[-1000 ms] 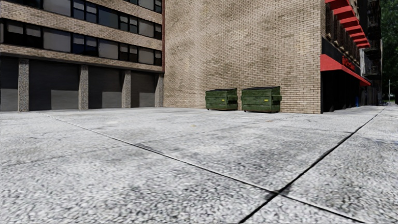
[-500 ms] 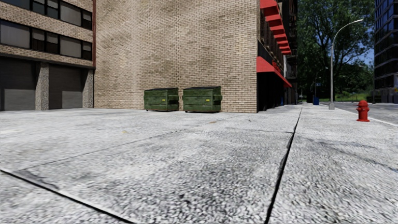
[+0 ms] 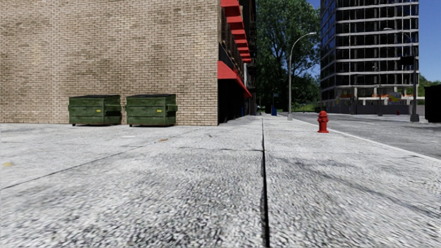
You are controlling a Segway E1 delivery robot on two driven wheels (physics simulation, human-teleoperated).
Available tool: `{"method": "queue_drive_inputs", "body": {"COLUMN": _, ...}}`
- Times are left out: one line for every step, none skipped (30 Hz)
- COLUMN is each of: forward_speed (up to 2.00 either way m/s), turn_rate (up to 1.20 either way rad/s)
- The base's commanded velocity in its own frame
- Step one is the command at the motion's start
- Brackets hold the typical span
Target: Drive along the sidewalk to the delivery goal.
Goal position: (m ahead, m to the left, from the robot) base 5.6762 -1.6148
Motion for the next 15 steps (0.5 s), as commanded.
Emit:
{"method": "queue_drive_inputs", "body": {"forward_speed": 1.77, "turn_rate": -0.69}}
{"method": "queue_drive_inputs", "body": {"forward_speed": 1.77, "turn_rate": -0.69}}
{"method": "queue_drive_inputs", "body": {"forward_speed": 1.77, "turn_rate": -0.68}}
{"method": "queue_drive_inputs", "body": {"forward_speed": 1.77, "turn_rate": -0.68}}
{"method": "queue_drive_inputs", "body": {"forward_speed": 1.77, "turn_rate": -0.54}}
{"method": "queue_drive_inputs", "body": {"forward_speed": 1.78, "turn_rate": -0.44}}
{"method": "queue_drive_inputs", "body": {"forward_speed": 1.78, "turn_rate": -0.39}}
{"method": "queue_drive_inputs", "body": {"forward_speed": 1.78, "turn_rate": -0.39}}
{"method": "queue_drive_inputs", "body": {"forward_speed": 1.78, "turn_rate": -0.30}}
{"method": "queue_drive_inputs", "body": {"forward_speed": 1.78, "turn_rate": -0.21}}
{"method": "queue_drive_inputs", "body": {"forward_speed": 1.78, "turn_rate": -0.16}}
{"method": "queue_drive_inputs", "body": {"forward_speed": 1.78, "turn_rate": -0.23}}
{"method": "queue_drive_inputs", "body": {"forward_speed": 1.78, "turn_rate": -0.23}}
{"method": "queue_drive_inputs", "body": {"forward_speed": 1.78, "turn_rate": -0.30}}
{"method": "queue_drive_inputs", "body": {"forward_speed": 1.78, "turn_rate": -0.32}}
